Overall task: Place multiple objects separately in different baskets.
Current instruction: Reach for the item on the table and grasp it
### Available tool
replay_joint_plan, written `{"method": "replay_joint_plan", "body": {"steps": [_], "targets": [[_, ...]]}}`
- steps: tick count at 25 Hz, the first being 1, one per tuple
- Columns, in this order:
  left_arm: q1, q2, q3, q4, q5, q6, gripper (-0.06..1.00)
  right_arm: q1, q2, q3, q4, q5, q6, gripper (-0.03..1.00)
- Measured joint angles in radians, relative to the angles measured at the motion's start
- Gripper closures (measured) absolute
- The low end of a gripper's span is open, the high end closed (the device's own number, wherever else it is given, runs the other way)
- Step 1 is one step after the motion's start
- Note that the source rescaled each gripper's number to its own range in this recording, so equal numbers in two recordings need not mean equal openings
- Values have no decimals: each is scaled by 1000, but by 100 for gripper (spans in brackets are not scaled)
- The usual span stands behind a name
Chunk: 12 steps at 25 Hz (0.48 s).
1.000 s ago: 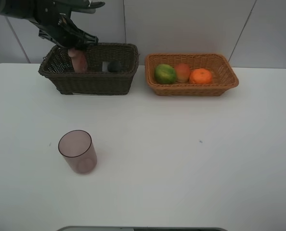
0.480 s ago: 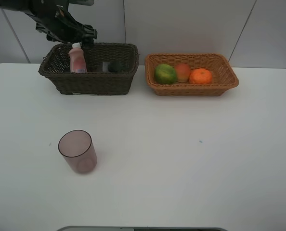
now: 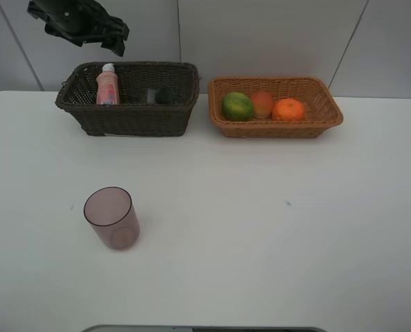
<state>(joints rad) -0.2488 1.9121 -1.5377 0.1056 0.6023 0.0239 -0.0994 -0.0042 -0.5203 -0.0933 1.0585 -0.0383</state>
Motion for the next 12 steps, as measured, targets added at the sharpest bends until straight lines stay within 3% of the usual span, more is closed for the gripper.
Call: {"method": "replay_joint_plan", "body": {"steps": [5,12], "targets": [[-14,-105,111,-63,87,204,-5,0,0,0,0,0,0,-3],[-14,-256,302,-68,225,392,-5,0,0,0,0,0,0,-3]]}}
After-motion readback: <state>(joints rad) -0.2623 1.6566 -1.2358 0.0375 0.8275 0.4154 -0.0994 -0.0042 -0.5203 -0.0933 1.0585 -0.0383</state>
